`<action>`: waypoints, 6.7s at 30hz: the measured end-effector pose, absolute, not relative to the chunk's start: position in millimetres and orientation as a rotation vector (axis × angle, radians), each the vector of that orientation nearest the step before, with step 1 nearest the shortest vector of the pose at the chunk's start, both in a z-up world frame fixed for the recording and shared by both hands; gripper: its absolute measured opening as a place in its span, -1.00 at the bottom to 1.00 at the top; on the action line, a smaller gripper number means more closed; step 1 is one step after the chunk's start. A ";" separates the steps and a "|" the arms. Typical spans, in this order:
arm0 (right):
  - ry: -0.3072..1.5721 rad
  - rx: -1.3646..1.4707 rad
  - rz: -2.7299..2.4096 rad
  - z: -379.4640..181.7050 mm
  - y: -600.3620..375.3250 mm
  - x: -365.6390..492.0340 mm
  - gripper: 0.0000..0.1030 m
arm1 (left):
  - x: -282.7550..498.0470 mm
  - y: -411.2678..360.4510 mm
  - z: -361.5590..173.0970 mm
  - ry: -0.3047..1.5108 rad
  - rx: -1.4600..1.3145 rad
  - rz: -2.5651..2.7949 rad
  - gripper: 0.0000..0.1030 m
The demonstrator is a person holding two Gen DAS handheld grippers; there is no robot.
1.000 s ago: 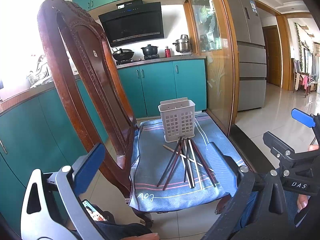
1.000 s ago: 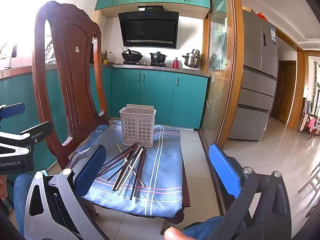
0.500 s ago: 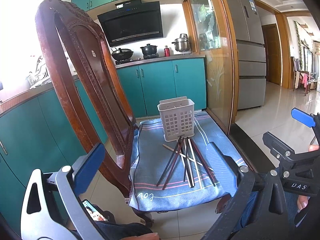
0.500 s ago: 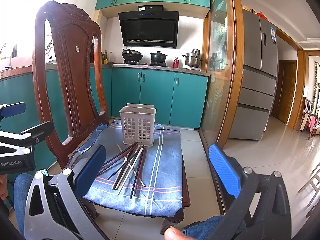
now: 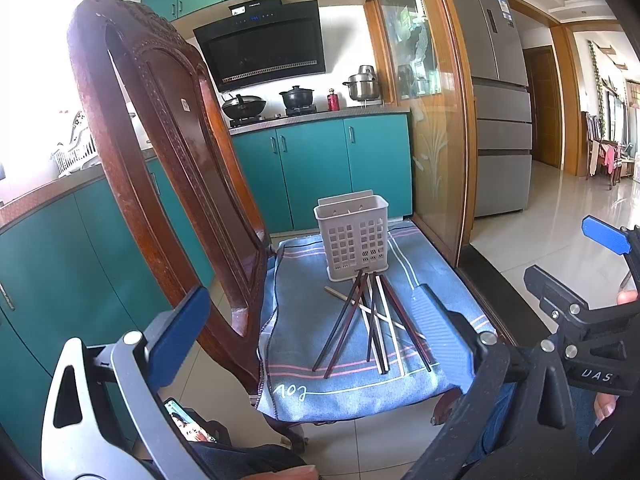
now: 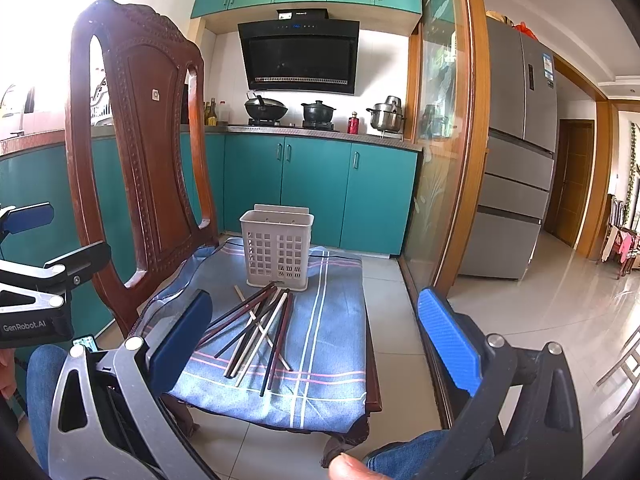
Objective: Organize utensils
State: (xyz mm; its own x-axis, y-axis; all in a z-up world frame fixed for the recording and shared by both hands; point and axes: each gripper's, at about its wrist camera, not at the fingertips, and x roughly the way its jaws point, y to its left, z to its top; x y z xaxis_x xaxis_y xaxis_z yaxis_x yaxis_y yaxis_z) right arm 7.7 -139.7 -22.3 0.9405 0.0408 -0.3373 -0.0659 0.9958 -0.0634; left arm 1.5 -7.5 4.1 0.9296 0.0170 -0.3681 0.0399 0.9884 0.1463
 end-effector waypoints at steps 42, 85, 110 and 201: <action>0.760 0.126 0.018 -98.2 -203.5 131.9 0.89 | 145.7 -10.9 -102.3 0.774 0.042 -0.152 0.93; 1.157 0.149 0.297 -178.2 -152.8 350.9 -0.75 | 317.3 21.3 -194.1 1.069 -0.094 -0.250 -0.40; 1.137 0.020 0.196 -200.8 -148.2 352.4 -0.51 | 321.3 20.5 -194.1 1.076 -0.062 -0.208 -0.30; 0.425 0.451 0.388 -29.2 -237.2 307.0 -0.29 | 298.5 66.4 -5.8 0.392 -0.333 -0.197 -0.61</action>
State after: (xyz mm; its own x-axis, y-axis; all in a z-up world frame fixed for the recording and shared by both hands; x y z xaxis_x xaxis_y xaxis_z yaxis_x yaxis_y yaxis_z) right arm 307.0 -237.2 -29.2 0.8414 0.4463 -0.3047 -0.2630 0.8307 0.4907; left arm 298.5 66.4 -5.8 0.9061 -0.2512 -0.3404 0.1239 0.9269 -0.3543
